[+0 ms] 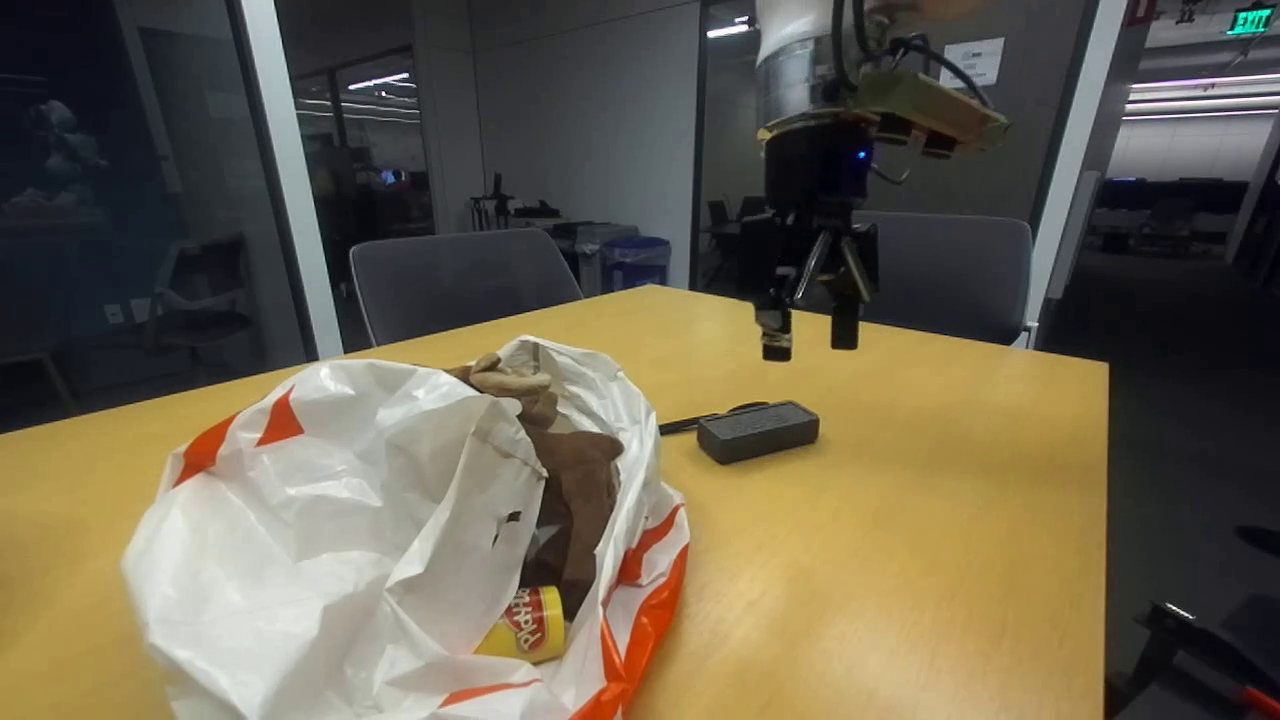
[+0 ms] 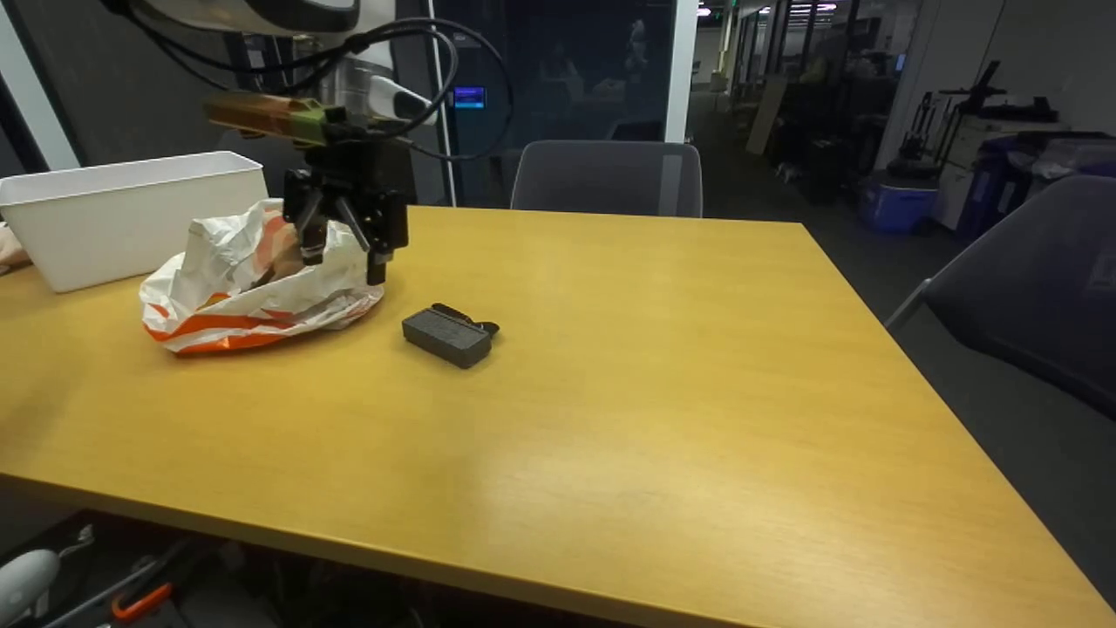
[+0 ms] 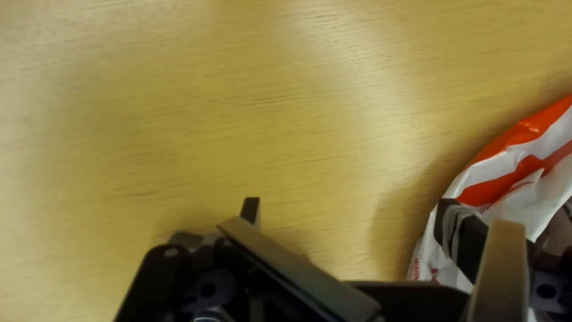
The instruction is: Remove the toy moose and yellow container from the plastic bag and put them on the table
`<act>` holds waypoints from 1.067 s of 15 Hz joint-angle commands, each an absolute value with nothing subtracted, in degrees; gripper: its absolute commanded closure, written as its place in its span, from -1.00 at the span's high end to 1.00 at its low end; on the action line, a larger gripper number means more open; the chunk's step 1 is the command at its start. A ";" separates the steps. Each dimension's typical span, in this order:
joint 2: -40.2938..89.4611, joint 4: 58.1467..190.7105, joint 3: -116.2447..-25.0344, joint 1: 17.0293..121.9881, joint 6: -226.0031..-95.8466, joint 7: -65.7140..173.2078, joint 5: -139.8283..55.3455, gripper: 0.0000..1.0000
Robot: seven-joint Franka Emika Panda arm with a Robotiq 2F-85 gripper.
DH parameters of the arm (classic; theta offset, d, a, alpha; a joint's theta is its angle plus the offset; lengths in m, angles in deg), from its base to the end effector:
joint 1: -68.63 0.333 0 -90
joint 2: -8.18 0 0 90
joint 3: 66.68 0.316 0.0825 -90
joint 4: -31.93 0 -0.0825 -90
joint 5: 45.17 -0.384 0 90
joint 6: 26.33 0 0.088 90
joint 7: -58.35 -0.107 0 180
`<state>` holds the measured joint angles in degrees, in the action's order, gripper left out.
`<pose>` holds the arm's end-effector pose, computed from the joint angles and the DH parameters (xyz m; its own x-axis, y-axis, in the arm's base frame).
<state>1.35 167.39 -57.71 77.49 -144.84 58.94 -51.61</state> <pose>0.4398 0.1476 0.3600 0.9503 0.2556 -0.1777 0.2467 -0.9665 -0.0709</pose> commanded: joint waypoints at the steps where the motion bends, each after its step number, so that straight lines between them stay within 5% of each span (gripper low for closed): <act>1: 5.03 164.29 -53.17 81.35 -146.63 58.39 -46.23 1.00; 16: 15.74 156.64 -44.87 89.88 -151.42 77.16 -32.13 1.00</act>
